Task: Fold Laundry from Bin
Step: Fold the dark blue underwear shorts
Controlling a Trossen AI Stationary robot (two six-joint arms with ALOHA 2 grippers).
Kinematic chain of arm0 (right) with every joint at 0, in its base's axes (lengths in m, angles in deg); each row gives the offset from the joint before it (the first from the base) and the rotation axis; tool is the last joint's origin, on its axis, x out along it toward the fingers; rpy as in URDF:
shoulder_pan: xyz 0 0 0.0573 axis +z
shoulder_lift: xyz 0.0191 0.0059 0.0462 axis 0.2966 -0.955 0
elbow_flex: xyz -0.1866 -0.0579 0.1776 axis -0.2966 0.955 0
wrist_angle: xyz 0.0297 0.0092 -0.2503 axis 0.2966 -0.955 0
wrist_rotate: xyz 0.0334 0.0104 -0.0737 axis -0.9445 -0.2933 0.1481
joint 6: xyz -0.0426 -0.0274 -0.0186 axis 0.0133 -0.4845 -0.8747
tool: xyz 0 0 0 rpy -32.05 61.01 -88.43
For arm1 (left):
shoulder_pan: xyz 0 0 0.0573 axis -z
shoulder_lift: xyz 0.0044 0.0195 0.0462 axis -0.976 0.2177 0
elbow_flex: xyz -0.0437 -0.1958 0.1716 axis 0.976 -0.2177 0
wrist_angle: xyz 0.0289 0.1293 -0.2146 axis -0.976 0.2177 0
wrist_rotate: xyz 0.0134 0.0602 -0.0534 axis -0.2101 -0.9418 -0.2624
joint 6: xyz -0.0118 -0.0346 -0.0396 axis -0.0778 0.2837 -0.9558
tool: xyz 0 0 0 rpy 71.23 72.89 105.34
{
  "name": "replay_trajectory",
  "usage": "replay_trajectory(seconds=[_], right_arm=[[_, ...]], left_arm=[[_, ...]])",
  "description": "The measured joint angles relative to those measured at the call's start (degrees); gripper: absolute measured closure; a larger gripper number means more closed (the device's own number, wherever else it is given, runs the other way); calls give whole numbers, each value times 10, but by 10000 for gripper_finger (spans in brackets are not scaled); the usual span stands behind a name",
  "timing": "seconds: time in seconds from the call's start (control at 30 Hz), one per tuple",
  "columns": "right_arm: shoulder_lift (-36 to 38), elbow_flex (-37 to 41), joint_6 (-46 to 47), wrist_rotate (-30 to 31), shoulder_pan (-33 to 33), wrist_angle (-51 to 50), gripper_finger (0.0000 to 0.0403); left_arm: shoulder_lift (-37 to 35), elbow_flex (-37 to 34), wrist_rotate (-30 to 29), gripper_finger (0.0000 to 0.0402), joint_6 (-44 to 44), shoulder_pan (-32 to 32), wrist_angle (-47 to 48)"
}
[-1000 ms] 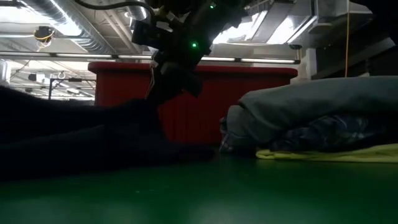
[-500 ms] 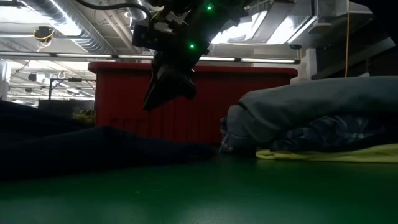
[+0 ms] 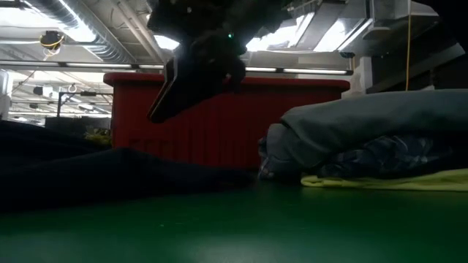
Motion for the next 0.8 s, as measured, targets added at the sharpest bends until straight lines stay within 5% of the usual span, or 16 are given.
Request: replay_trajectory(seconds=[0.37,0.6,0.8], right_arm=[[0,0,1,3,49,-39,235],[-20,0,1,50,64,-75,235],[-56,0,1,56,63,-73,235]], left_arm=[[0,0,-153,386,7,-1,-124],[2,1,-273,400,100,-25,-205],[30,-3,-288,400,182,-63,-213]])
